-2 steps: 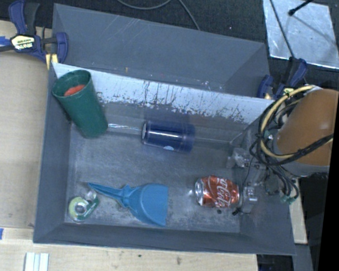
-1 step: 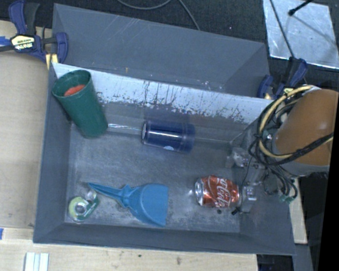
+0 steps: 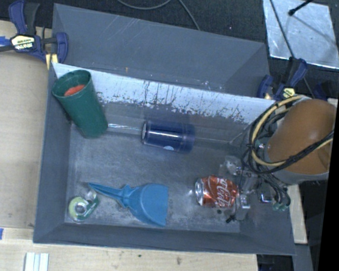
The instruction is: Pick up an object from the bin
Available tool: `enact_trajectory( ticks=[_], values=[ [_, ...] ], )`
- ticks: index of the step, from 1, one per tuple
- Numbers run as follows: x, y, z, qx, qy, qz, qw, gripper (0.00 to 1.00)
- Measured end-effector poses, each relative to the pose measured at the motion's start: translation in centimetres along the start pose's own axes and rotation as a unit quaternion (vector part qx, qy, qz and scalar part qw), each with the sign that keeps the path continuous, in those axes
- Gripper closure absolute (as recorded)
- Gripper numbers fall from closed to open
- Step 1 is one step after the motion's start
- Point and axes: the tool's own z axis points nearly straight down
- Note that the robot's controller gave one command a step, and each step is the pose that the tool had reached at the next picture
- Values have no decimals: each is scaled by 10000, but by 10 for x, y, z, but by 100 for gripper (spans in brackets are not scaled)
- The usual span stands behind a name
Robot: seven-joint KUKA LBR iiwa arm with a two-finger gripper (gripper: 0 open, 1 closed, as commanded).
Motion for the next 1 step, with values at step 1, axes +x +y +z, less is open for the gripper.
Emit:
enact_trajectory(
  ticks=[1],
  values=[
    [-18,2,48,12,-54,1083,9941,100]
  ],
)
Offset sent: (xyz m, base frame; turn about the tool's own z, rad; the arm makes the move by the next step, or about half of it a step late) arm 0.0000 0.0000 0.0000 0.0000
